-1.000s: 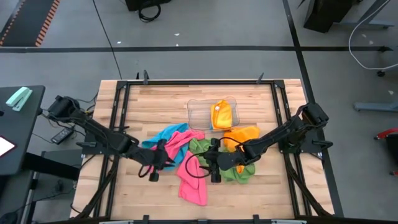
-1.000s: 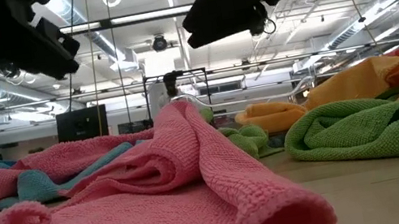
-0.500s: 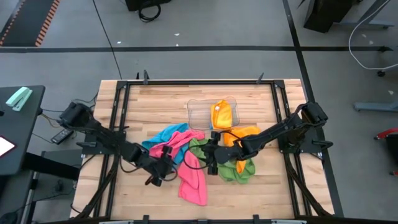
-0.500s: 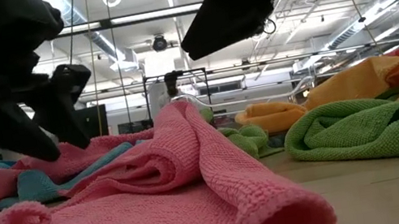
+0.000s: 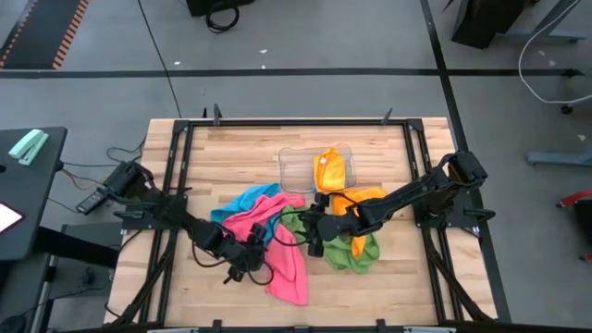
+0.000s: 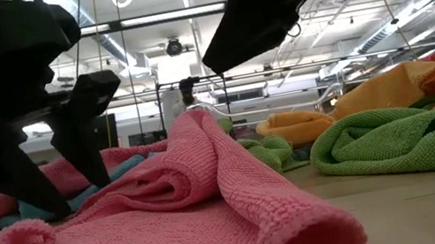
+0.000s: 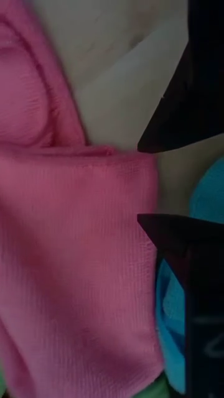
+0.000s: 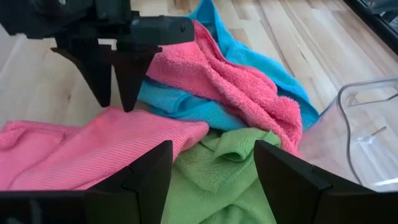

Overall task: Fold microfiber towels
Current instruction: Fold the bottom pink microfiber cloth

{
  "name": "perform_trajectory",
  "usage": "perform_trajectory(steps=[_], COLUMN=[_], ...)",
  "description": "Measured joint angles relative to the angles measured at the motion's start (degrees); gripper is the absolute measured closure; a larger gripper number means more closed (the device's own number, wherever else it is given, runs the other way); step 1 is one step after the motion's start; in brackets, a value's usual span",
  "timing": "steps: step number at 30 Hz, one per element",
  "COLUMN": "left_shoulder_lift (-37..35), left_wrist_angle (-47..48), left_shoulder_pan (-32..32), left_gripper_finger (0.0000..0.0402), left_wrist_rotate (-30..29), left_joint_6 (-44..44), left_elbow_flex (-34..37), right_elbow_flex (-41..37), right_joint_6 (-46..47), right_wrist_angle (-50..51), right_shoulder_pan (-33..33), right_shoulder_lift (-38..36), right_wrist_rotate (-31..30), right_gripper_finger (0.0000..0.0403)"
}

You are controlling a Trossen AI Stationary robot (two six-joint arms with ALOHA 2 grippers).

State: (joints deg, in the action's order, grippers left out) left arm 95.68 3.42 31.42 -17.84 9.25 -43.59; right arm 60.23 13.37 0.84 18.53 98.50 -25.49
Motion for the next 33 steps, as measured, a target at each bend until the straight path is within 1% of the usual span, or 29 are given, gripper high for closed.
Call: perform_trajectory(steps=[4, 10, 15, 19, 26, 33], left_shoulder_lift=[0.00, 0.00, 0.00, 0.00, 3.45, 4.20], left_wrist_angle=[-0.35, -4.05, -4.17, -4.17, -4.75, -5.44], left_shoulder_pan=[0.35, 0.39, 0.43, 0.72, 0.74, 0.74], left_gripper_finger=[0.0230, 0.0230, 0.0236, 0.0250, 0.0277, 0.0295], left_wrist_rotate=[0.08, 1.77, 1.85, 1.85, 1.74, 1.65], left_joint_6=[1.97, 1.63, 1.67, 3.60, 3.98, 4.03], left_elbow_flex=[-0.01, -0.01, -0.01, -0.01, -0.04, -0.14], right_elbow_flex=[0.00, 0.00, 0.00, 0.00, 0.00, 0.00], right_joint_6=[0.95, 1.59, 1.93, 3.09, 3.00, 2.51], right_wrist_angle=[0.00, -0.09, -0.15, -0.15, -0.42, -0.95], right_shoulder_pan=[0.04, 0.04, 0.02, 0.03, 0.81, 1.05], right_shoulder_lift=[0.00, 0.00, 0.00, 0.00, -0.02, -0.02], right_wrist_rotate=[0.04, 0.04, 0.04, 0.06, 0.06, 0.06], right_gripper_finger=[0.0168, 0.0168, 0.0168, 0.0168, 0.0168, 0.0168])
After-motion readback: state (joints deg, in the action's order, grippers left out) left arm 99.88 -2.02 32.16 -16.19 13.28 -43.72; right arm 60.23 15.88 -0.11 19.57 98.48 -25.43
